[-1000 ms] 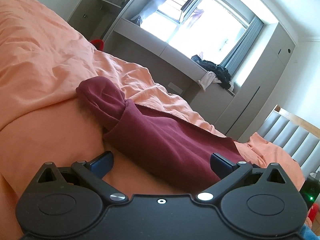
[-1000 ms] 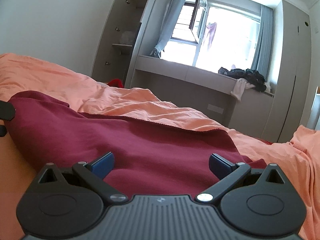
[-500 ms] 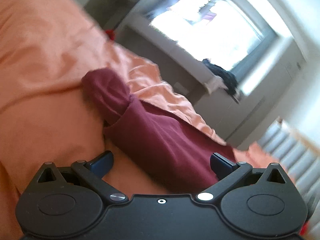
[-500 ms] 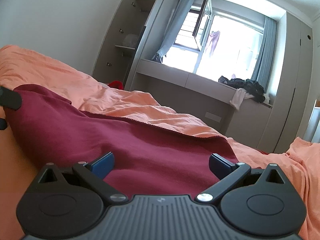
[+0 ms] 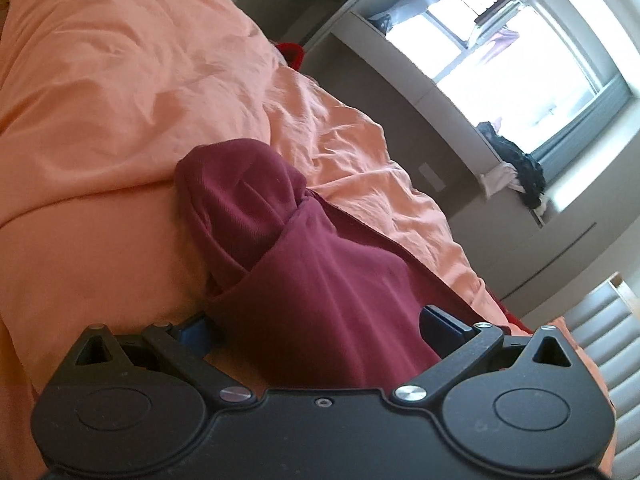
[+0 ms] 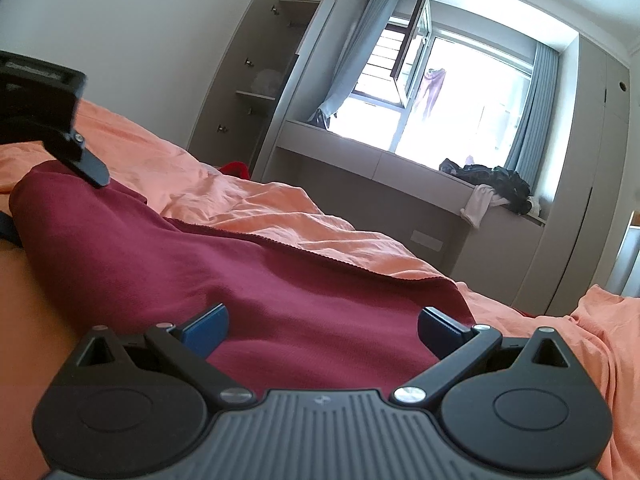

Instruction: Fold small clothes

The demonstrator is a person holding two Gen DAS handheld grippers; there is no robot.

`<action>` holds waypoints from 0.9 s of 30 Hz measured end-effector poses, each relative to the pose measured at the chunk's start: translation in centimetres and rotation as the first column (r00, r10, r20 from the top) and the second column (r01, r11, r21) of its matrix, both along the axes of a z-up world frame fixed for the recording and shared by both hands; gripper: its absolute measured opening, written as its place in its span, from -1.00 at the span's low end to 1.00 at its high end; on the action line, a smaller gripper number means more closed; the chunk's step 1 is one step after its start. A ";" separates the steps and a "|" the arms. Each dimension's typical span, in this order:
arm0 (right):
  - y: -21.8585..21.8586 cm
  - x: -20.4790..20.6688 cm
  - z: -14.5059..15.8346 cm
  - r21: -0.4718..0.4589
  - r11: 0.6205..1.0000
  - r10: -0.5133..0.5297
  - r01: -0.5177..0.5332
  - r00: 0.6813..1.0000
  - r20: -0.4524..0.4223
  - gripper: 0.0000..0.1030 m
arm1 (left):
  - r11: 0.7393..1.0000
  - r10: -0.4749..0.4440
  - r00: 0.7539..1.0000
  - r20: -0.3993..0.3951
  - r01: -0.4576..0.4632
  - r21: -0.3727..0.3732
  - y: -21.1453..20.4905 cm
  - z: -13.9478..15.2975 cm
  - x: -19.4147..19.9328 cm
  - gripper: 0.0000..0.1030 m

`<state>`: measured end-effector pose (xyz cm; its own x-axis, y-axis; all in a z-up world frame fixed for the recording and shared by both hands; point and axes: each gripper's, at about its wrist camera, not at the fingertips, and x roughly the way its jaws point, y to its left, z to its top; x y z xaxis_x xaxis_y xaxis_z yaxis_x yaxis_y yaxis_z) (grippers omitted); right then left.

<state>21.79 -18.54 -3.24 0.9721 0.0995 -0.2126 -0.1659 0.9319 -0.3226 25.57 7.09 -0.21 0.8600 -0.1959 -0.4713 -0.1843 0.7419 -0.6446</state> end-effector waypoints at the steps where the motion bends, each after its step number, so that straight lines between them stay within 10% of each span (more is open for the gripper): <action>1: 0.0 0.0 0.0 0.000 1.000 0.000 0.000 1.000 -0.001 1.00 | 1.000 0.007 1.000 0.001 -0.007 -0.004 0.1 -0.1 0.2 0.97; 15: -0.1 -0.1 0.1 -0.002 1.000 -0.003 0.003 1.000 -0.003 1.00 | 0.996 0.031 0.999 -0.016 -0.029 0.079 -1.3 0.0 0.0 0.87; 27: -0.3 0.2 0.1 0.003 1.000 -0.003 0.003 1.000 -0.013 1.00 | 0.988 0.094 0.995 -0.035 -0.089 0.123 -0.7 0.3 0.2 -0.31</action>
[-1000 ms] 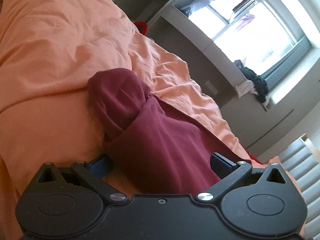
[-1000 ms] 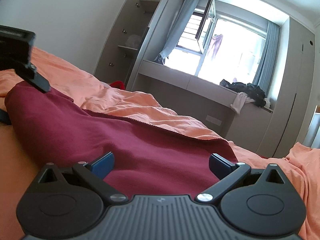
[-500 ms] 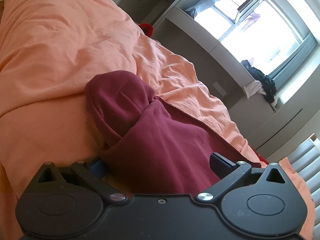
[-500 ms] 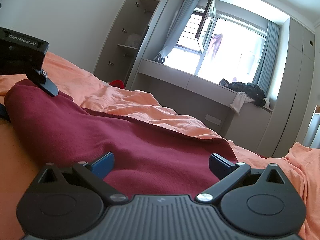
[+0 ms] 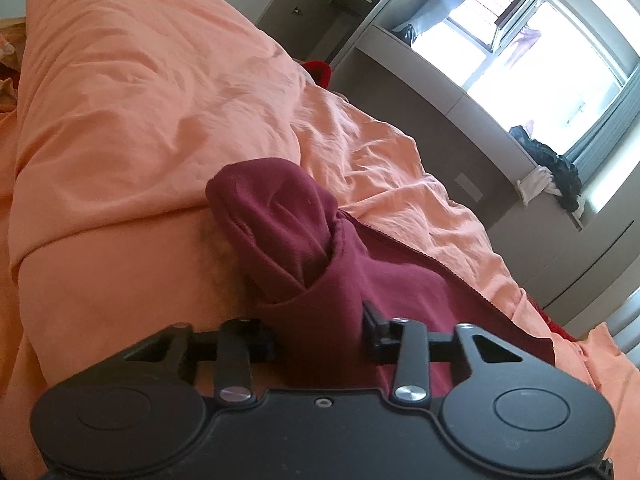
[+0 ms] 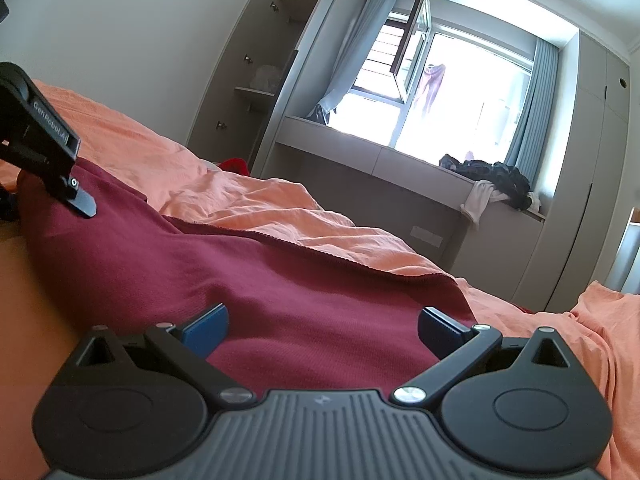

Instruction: Fold small clothes

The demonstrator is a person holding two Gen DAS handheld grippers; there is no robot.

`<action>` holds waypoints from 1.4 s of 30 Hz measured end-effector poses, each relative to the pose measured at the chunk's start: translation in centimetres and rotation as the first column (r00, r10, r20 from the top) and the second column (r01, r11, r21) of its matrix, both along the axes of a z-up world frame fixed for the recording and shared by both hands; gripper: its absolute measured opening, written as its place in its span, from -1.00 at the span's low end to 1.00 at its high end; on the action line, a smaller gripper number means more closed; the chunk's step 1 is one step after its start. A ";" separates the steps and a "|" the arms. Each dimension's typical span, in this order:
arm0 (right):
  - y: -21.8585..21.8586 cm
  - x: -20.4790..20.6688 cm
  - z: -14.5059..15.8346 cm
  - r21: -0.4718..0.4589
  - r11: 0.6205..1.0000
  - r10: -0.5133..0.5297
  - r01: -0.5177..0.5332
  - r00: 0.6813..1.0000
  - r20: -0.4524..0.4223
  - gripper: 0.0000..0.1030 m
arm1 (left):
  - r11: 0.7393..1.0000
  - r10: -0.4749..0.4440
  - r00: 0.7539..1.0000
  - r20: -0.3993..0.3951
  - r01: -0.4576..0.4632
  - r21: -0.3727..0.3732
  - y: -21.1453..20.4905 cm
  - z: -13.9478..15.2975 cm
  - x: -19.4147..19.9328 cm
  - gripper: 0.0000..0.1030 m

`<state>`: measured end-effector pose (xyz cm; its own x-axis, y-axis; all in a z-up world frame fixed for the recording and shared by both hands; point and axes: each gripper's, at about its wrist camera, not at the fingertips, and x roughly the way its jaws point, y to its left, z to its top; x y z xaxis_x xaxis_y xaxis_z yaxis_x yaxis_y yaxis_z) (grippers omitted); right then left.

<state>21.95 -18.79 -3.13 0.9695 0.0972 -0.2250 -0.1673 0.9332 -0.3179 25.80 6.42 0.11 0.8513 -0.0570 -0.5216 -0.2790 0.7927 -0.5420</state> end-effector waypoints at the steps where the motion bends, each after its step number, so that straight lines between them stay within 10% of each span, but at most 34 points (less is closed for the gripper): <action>1: 0.0 0.0 0.0 0.000 1.000 0.000 0.000 1.000 -0.002 1.00 | 1.000 -0.006 1.000 0.000 0.006 0.002 -0.1 0.1 0.2 -0.41; 12: -1.0 0.4 1.5 0.051 0.998 0.035 -0.032 0.998 -0.054 1.00 | 0.983 -0.174 0.969 0.173 0.162 0.084 -1.5 4.7 1.5 -0.70; 20: -4.9 -1.2 4.9 0.171 0.985 0.035 -0.028 0.999 -0.038 1.00 | 0.887 -0.427 0.874 0.232 0.354 0.296 -7.5 10.2 3.4 -0.72; 27: -11.2 -2.6 7.5 0.201 0.972 -0.133 0.124 0.991 0.030 1.00 | 0.724 -0.653 0.727 0.213 0.515 0.459 -15.5 12.2 3.0 -0.72; 35: -19.9 -3.1 8.2 0.337 0.888 -0.310 0.314 0.948 -0.065 1.00 | 0.377 -0.863 0.506 -0.010 0.656 0.654 -23.9 7.3 -1.5 -0.71; 38: -21.4 -3.4 7.9 0.355 0.872 -0.324 0.336 0.941 -0.096 1.00 | 0.304 -0.883 0.466 -0.065 0.670 0.677 -24.5 5.0 -2.7 -0.69; 42: -21.8 -3.1 7.7 0.351 0.875 -0.314 0.334 0.943 -0.114 1.00 | 0.297 -0.885 0.460 -0.070 0.676 0.674 -24.4 3.3 -3.0 -0.60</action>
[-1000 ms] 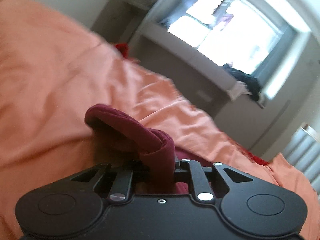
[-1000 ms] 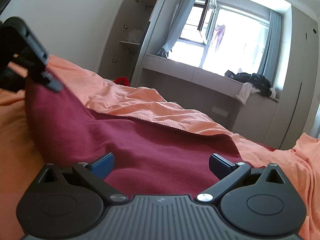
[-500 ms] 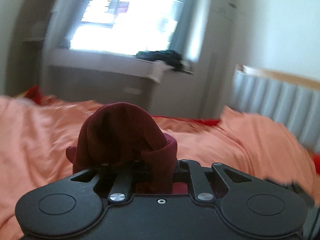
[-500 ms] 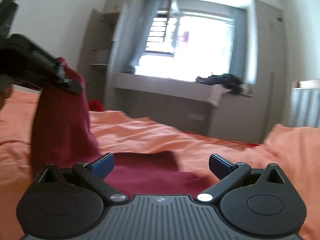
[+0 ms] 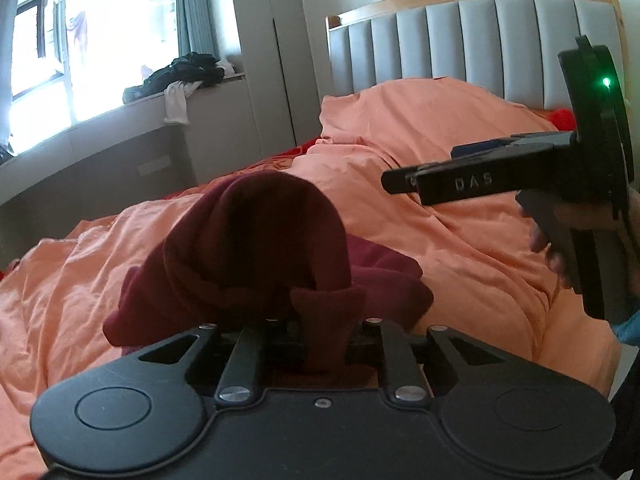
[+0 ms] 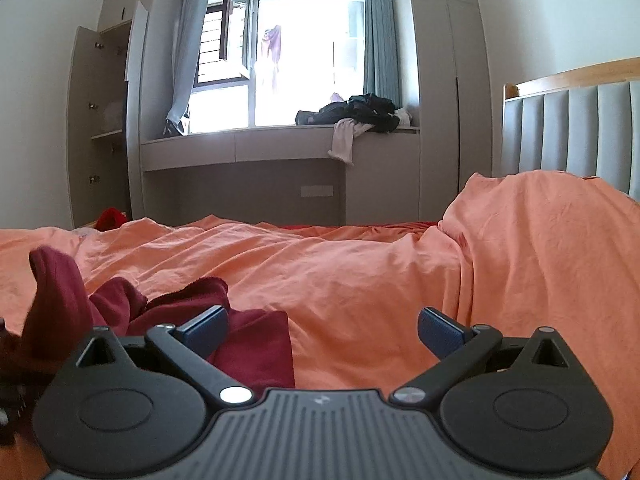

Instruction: Fold small clothes

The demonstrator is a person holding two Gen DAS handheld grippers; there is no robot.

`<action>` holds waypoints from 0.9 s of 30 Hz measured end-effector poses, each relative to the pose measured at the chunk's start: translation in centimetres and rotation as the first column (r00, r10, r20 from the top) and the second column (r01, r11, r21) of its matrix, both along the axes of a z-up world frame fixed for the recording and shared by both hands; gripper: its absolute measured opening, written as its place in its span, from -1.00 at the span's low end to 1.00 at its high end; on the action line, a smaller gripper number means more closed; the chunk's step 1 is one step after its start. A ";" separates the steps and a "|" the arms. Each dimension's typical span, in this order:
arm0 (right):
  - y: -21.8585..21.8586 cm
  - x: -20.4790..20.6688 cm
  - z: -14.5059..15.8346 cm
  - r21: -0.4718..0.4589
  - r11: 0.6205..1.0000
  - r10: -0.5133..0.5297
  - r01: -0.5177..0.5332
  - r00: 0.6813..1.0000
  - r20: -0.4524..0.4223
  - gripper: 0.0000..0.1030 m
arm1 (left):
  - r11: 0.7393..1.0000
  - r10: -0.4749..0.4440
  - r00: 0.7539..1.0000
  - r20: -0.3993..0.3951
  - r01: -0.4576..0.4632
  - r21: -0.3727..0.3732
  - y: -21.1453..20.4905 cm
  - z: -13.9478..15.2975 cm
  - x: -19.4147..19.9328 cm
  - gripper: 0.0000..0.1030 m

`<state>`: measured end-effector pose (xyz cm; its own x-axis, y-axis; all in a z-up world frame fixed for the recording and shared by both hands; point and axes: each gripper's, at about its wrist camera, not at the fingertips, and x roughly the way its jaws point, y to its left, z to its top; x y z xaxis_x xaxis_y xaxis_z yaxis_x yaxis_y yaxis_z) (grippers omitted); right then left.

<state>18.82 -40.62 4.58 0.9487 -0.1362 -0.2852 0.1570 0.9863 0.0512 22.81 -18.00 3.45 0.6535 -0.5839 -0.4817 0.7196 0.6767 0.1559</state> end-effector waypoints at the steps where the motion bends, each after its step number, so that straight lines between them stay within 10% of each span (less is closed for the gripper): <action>1: 0.3 -0.1 -0.1 0.001 1.000 0.004 -0.004 1.000 -0.001 1.00 | 1.000 -0.001 1.000 -0.014 0.001 -0.017 0.0 -0.1 0.1 -0.56; 7: 0.4 0.8 0.3 0.065 0.996 0.054 -0.053 0.998 -0.013 1.00 | 0.998 -0.030 0.999 -0.018 0.029 -0.053 1.3 0.0 -0.9 0.03; 17: 1.6 3.2 1.7 0.254 0.899 0.355 -0.358 0.933 0.057 1.00 | 0.984 0.064 0.998 -0.021 -0.067 -0.167 5.6 0.8 -4.3 0.33; 23: 6.2 3.4 3.1 0.154 0.828 0.533 -0.539 0.842 0.082 0.99 | 0.943 0.278 0.955 -0.099 -0.291 -0.159 9.2 1.0 -3.8 0.57; 27: 9.3 3.9 2.5 0.079 0.838 0.540 -0.540 0.842 0.025 0.86 | 0.928 0.327 0.936 -0.133 -0.344 -0.140 10.1 0.3 -2.7 0.57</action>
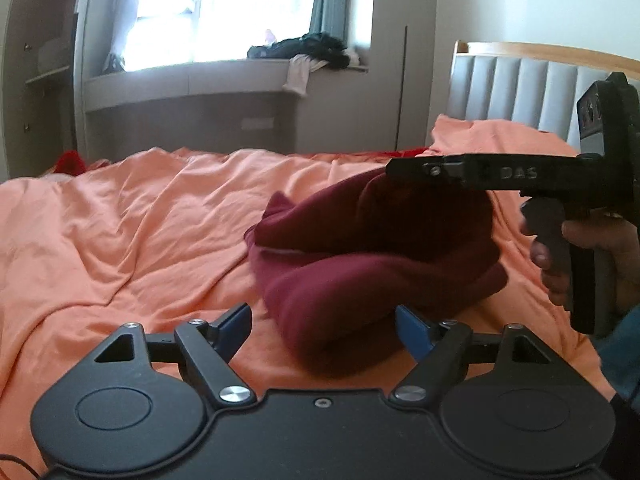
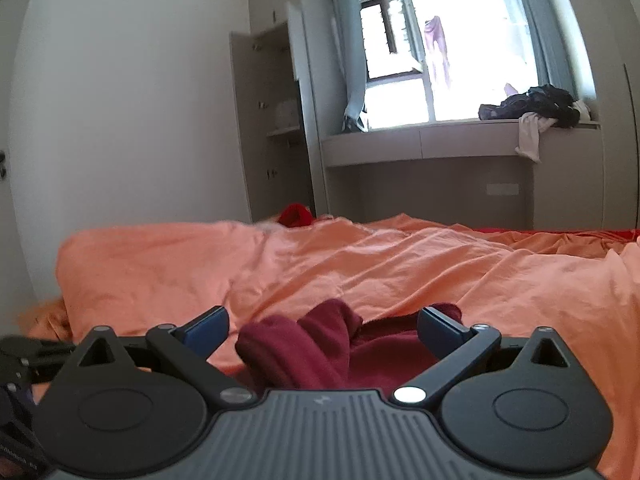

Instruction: Fold small clothes

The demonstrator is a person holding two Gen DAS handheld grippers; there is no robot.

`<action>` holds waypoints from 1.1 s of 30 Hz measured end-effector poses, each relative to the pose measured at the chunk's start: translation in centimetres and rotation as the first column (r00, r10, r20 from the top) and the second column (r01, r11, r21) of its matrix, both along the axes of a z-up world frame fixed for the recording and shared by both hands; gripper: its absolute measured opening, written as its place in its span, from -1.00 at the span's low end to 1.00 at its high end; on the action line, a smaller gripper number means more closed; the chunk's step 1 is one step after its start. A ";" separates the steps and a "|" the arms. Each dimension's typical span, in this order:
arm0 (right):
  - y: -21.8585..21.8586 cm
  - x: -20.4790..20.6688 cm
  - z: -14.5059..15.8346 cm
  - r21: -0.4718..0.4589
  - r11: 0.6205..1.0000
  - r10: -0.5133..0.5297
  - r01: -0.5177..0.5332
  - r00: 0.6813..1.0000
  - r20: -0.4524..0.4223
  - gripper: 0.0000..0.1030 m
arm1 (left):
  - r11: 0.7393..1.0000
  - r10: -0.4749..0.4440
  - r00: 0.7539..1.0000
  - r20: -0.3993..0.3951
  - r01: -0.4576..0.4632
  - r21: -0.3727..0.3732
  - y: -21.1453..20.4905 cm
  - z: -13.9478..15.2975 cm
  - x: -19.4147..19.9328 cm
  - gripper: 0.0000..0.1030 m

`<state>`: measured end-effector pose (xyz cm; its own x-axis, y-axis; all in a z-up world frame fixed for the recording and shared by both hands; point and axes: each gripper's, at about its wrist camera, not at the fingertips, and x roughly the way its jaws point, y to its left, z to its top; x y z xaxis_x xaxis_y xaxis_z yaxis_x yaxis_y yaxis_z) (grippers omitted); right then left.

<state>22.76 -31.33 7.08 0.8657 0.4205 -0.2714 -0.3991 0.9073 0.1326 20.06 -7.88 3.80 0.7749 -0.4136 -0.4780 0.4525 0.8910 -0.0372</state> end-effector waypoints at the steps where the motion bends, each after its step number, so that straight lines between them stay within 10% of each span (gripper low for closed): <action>1: 0.3 0.2 -0.3 -0.006 1.000 -0.001 0.001 1.000 -0.013 0.62 | 1.000 0.000 1.000 -0.006 0.000 0.000 0.0 -0.1 0.3 0.58; 7: -1.9 0.0 -1.0 0.066 0.993 -0.099 0.103 0.994 -0.054 -0.49 | 1.000 0.010 0.999 -0.039 -0.010 -0.009 -0.1 -0.7 1.2 0.65; 15: -10.1 -1.5 -3.7 0.230 0.932 -0.228 0.281 0.946 -0.229 -0.47 | 0.997 0.028 0.999 -0.046 -0.032 -0.077 0.5 -0.9 1.7 0.76; 19: -12.2 -2.0 -4.4 0.250 0.915 -0.254 0.318 0.933 -0.257 0.19 | 0.989 0.034 0.996 -0.086 -0.046 -0.142 1.2 -0.6 2.7 0.86; 23: -12.8 -0.8 -4.4 0.294 0.901 -0.249 0.319 0.935 -0.251 0.45 | 0.966 0.056 0.987 -0.152 -0.092 -0.242 2.5 -0.5 3.9 0.92; 30: -10.4 3.5 -4.5 0.266 0.931 -0.181 0.252 0.948 -0.263 0.42 | 0.934 0.080 0.965 -0.248 -0.159 -0.319 3.3 -0.9 6.3 0.99; 33: -9.3 5.0 -5.2 0.222 0.941 -0.184 0.257 0.936 -0.301 -0.01 | 0.921 0.051 0.948 -0.315 -0.167 -0.352 3.6 -1.9 7.3 0.99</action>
